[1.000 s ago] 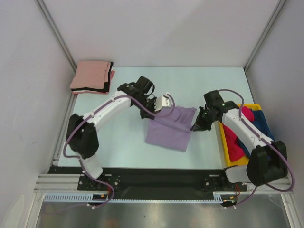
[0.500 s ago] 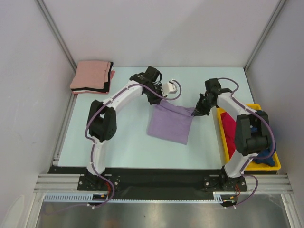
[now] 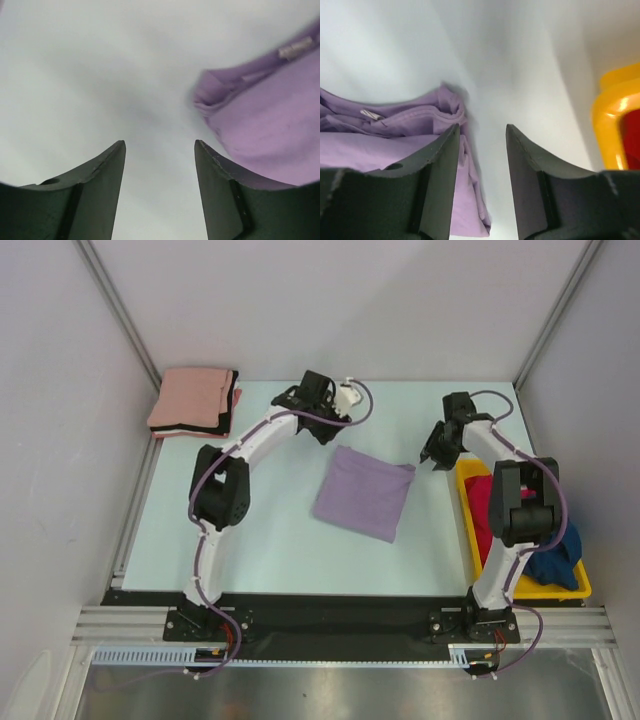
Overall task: Fold and stack the t-shirts
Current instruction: Fold the tshirt
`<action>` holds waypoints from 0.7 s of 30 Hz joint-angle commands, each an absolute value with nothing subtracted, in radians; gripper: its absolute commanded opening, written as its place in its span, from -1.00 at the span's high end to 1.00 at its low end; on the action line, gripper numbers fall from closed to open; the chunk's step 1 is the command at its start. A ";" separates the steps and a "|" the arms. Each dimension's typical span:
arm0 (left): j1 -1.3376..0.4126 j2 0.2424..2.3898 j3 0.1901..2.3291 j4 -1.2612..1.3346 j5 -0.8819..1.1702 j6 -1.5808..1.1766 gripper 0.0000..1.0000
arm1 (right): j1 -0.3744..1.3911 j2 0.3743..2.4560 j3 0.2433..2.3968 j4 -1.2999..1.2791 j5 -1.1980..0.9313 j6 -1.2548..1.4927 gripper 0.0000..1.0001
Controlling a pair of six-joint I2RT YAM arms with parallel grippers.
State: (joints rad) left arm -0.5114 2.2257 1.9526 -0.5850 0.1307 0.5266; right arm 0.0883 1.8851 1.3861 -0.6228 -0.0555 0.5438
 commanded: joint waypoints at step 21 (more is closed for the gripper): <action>-0.471 2.298 1.923 -0.410 0.247 0.080 -0.20 | 0.187 1.877 1.287 -0.402 -0.040 0.581 0.42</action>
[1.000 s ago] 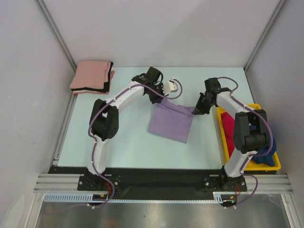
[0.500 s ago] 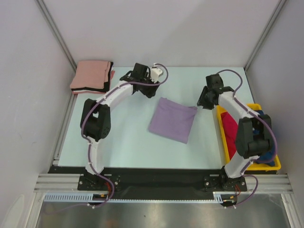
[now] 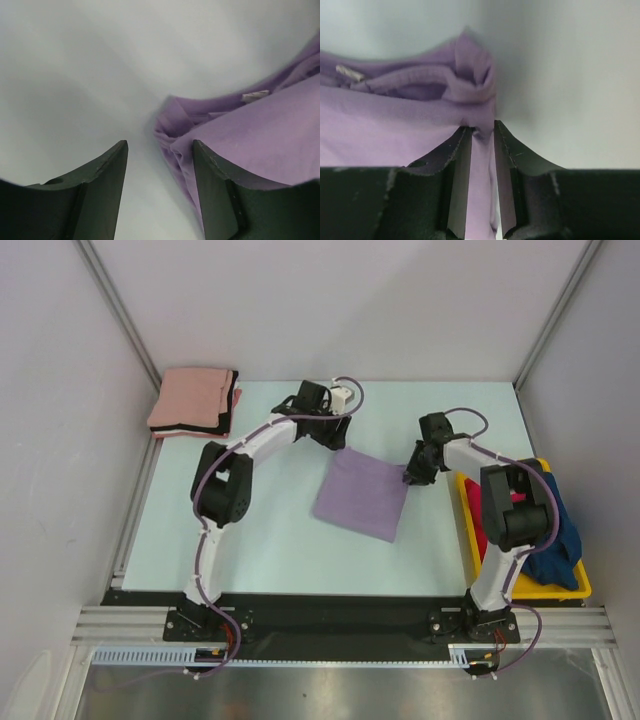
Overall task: Fold and stack the t-shirts
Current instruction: Fold the tshirt
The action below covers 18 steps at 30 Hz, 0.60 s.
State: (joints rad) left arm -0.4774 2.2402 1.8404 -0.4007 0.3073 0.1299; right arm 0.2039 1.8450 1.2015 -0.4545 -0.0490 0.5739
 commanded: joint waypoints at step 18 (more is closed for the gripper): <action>-0.454 2.057 1.711 -0.325 0.152 -0.058 -0.48 | 0.179 1.795 1.411 -0.545 -0.002 0.476 -0.04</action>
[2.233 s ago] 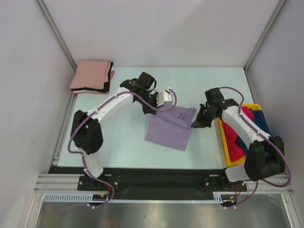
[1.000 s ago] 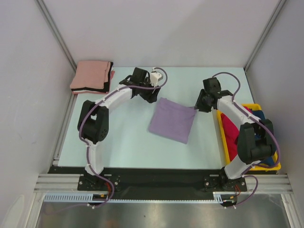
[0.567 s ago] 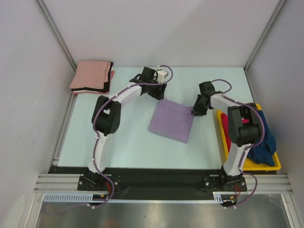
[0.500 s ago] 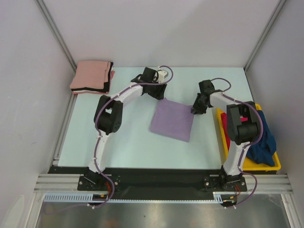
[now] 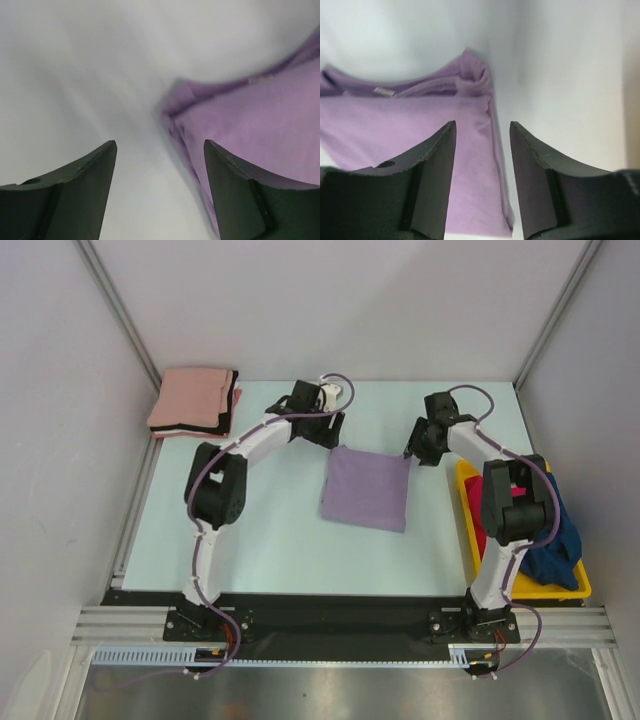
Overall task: Fold and stack the t-shirts
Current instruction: Fold the tshirt, then neatly place the folded tshirt to the corner
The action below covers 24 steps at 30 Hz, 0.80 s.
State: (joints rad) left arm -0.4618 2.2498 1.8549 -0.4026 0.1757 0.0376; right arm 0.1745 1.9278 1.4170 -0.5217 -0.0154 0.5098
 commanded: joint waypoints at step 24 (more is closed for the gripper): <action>-0.506 2.206 1.578 -0.244 0.437 -0.382 0.27 | 0.178 1.427 1.167 -0.601 0.094 0.491 -0.08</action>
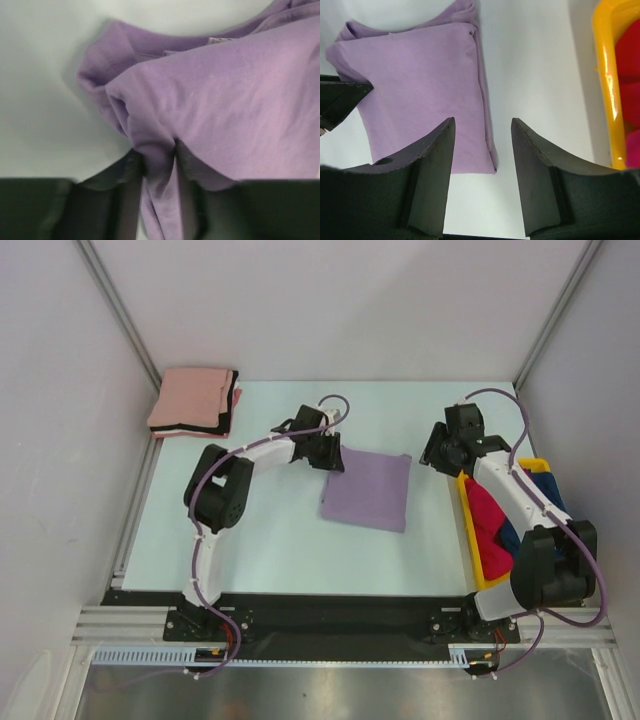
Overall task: Fold and stack the t-shirts
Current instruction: Neatly place the folded tshirt to the corner
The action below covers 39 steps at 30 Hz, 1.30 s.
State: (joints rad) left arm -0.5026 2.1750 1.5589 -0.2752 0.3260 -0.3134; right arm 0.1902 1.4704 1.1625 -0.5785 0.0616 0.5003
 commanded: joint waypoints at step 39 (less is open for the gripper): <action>-0.164 2.389 2.338 -0.324 -0.502 0.787 0.99 | 0.123 1.405 1.290 -0.696 0.144 0.408 -0.08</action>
State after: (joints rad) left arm -0.1596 2.4397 2.2929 -0.4839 -0.3798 0.6598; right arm 0.1242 1.4006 1.2423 -0.6743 0.1196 0.4255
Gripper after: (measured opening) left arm 0.027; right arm 0.545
